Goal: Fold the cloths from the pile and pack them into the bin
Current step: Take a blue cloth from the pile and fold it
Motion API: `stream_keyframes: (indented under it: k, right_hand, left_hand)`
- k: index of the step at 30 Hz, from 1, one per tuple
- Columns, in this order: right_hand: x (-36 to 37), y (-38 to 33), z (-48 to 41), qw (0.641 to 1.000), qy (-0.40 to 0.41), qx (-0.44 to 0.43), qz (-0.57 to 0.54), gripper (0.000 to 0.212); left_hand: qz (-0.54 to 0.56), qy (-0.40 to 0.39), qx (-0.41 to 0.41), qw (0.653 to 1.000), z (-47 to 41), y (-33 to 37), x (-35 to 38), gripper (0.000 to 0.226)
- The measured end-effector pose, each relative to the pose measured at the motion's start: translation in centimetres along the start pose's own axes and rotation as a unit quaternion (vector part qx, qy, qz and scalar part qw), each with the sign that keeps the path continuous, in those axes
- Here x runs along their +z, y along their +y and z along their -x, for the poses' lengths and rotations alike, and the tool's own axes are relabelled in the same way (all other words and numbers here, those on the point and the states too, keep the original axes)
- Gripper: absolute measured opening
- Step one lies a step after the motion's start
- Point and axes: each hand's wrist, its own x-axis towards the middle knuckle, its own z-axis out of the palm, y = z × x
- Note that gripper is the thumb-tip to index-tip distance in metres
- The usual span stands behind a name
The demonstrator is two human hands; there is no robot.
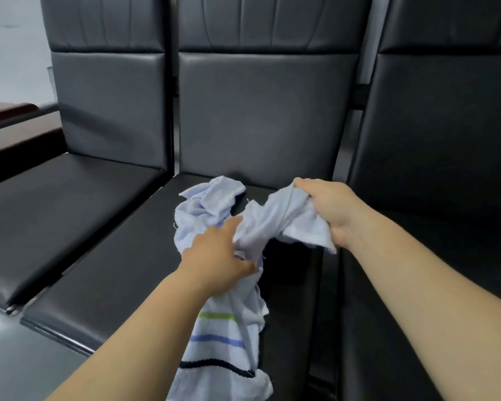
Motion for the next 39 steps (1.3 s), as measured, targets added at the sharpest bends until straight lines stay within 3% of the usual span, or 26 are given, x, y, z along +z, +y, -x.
stream_keyframes:
  k: [3,6,9,13,15,16,18,21,23,26,28,32,34,39]
  right_hand:
    - [-0.1,-0.3,2.0,0.998,-0.055,0.020,0.035,0.015]
    - [-1.0,-0.6,3.4,0.991,-0.076,-0.001,0.107,0.004]
    - [-2.0,-0.8,5.0,0.973,-0.144,0.020,0.179,0.023]
    - [-2.9,0.3,6.0,0.928,-0.234,0.095,0.273,0.049]
    - [-3.3,0.4,6.5,0.911,-0.239,0.105,0.319,0.045]
    - [-3.5,0.3,6.7,0.915,-0.230,0.100,0.317,0.033]
    - [-3.9,-0.2,7.5,0.945,-0.204,0.075,0.244,0.015]
    - [-4.6,-1.4,8.5,0.984,-0.166,0.071,-0.005,0.024]
    - [-5.0,-1.8,8.9,0.982,-0.149,0.062,-0.099,0.027]
    - [-5.7,-2.0,9.1,0.982,-0.088,0.022,-0.164,0.022]
    - [-6.9,-2.1,9.3,0.977,-0.041,0.000,-0.210,0.023]
    - [-9.2,-1.7,9.4,0.977,0.037,-0.026,-0.208,0.030]
    - [-10.1,-1.5,10.2,0.979,0.069,-0.007,-0.193,0.023]
    - [-14.4,-2.2,13.4,0.970,0.114,0.000,-0.213,0.024]
  left_hand:
    - [-0.077,0.008,0.013,0.997,0.5,1.0,0.1,0.009]
    - [0.014,0.018,0.043,0.999,1.0,1.3,-0.1,0.024]
    - [0.151,0.052,0.070,0.985,1.9,2.7,-1.4,0.018]
    - [0.367,0.044,0.083,0.925,3.9,5.4,-2.8,0.023]
    - [0.442,0.017,0.081,0.893,4.4,6.0,-2.9,0.026]
    - [0.473,0.007,0.078,0.877,4.5,6.1,-2.8,0.028]
    - [0.526,-0.029,0.084,0.846,4.3,6.2,-2.5,0.030]
    - [0.532,-0.132,0.107,0.830,4.3,6.5,-1.3,0.043]
    - [0.463,-0.186,0.105,0.860,5.0,7.2,-0.2,0.034]
    - [0.329,-0.160,0.108,0.924,5.4,8.1,1.3,0.010]
    - [0.312,-0.146,0.088,0.935,5.1,8.4,1.7,0.018]
    - [0.363,-0.154,0.074,0.916,5.6,10.6,1.7,0.045]
    - [0.401,-0.155,0.077,0.900,5.8,12.1,1.7,0.041]
    - [0.548,-0.187,0.037,0.815,6.6,17.3,2.9,0.022]
